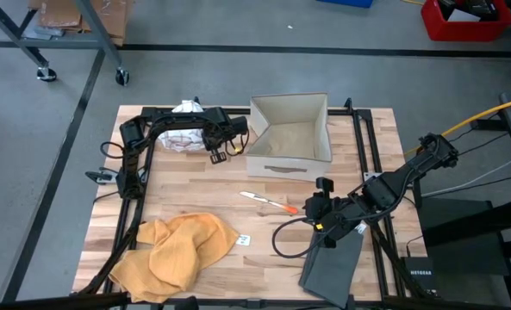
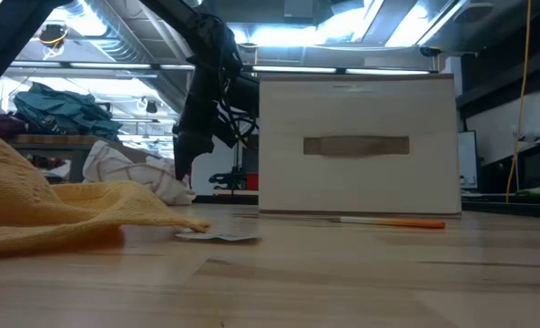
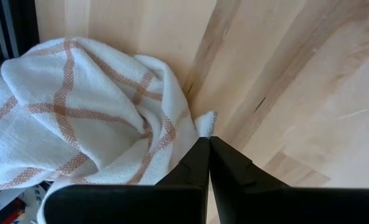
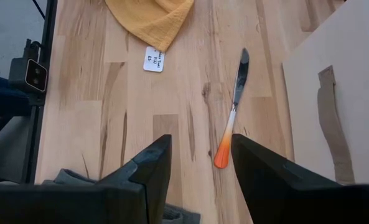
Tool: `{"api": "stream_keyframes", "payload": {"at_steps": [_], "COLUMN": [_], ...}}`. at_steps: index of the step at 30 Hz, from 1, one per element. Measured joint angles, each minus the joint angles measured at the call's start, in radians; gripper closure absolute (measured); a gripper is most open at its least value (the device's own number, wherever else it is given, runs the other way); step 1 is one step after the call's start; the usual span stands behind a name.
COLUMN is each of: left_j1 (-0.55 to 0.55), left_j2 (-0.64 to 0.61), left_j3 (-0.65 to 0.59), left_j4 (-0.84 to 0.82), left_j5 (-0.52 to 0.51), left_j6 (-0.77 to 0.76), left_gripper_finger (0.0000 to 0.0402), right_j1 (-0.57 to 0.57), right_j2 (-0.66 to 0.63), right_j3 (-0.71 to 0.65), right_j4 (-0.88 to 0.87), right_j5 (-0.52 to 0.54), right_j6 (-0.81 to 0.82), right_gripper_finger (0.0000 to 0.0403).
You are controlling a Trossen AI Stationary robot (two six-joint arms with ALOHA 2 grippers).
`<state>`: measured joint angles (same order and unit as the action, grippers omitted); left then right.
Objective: Fold towel
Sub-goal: Fold the white kitchen towel
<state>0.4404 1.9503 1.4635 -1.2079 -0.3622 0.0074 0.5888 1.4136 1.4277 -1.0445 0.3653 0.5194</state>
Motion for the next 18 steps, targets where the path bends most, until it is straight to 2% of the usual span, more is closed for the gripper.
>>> {"api": "stream_keyframes", "payload": {"at_steps": [11, 14, 18], "left_j1": [0.001, 0.001, 0.000], "left_j2": [0.000, 0.002, 0.010], "left_j3": [0.000, 0.000, 0.000], "left_j4": [0.001, -0.002, 0.012], "left_j5": [0.000, 0.000, -0.011], "left_j6": [0.000, -0.003, -0.005], "left_gripper_finger": [0.0394, 0.0363, 0.0297], "right_j1": [0.000, 0.000, 0.000], "right_j2": [0.000, 0.000, 0.000], "right_j3": [0.000, 0.000, 0.000], "right_j4": [0.000, 0.000, 0.000], "right_j5": [0.000, 0.000, 0.000], "right_j6": [0.000, 0.000, 0.000], "right_gripper_finger": [0.0231, 0.0231, 0.0231]}}
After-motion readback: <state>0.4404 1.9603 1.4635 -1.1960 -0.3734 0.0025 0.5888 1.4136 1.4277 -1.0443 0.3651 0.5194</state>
